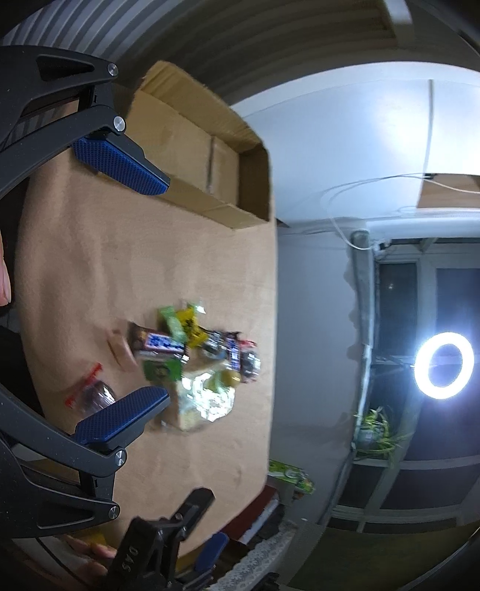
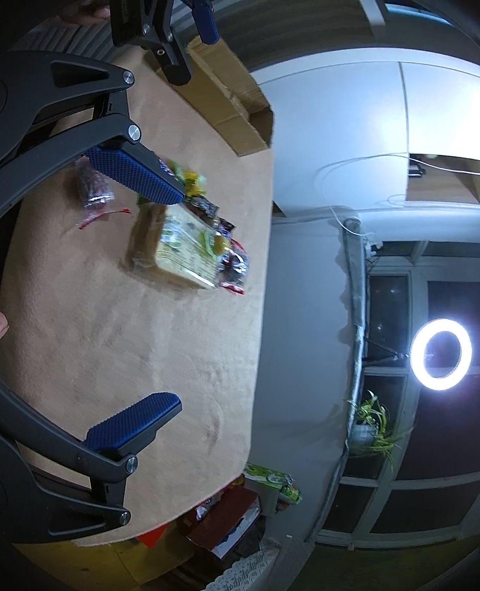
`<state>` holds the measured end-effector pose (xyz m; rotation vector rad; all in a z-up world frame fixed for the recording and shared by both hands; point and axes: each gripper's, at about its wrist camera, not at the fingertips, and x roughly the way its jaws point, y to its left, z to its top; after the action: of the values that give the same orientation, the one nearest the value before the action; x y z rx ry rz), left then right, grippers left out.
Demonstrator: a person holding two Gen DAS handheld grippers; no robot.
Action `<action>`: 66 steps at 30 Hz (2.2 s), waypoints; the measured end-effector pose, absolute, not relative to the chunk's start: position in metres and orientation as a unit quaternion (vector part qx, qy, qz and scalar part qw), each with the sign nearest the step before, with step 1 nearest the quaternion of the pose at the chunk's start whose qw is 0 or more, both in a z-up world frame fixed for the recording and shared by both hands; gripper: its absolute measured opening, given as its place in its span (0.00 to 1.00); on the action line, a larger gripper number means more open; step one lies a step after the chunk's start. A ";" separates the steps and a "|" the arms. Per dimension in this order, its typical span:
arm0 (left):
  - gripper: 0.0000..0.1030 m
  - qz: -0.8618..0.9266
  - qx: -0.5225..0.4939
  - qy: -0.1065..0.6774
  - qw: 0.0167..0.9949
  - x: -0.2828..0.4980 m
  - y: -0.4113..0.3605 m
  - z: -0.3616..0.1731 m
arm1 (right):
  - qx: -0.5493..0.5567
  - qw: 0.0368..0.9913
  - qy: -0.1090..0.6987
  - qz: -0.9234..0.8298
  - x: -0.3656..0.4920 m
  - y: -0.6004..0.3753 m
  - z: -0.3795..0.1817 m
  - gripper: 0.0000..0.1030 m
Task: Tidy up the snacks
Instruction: 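Grasp the red-edged meat bag with the right tool while the left tool grasps the pink stick, then carry both snacks into the cardboard box and open both tools to release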
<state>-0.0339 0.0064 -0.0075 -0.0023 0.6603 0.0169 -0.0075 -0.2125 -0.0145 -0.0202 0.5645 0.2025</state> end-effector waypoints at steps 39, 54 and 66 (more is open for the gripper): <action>0.74 -0.144 -0.031 0.388 0.910 -0.003 0.012 -0.095 | -0.033 0.905 0.338 0.257 -0.003 -0.170 -0.100 0.58; 0.08 -0.161 -0.008 0.404 0.900 0.008 -0.011 -0.098 | 0.013 0.911 0.325 0.254 0.007 -0.209 -0.104 0.57; 0.05 -0.153 -0.017 0.381 0.912 -0.004 -0.013 -0.090 | 0.027 0.922 0.303 0.239 0.000 -0.224 -0.098 0.56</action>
<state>-0.0036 -0.0133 -0.0902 -0.0354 0.7849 -0.3146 -0.0004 -0.2238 -0.0983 0.0551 0.6215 0.4912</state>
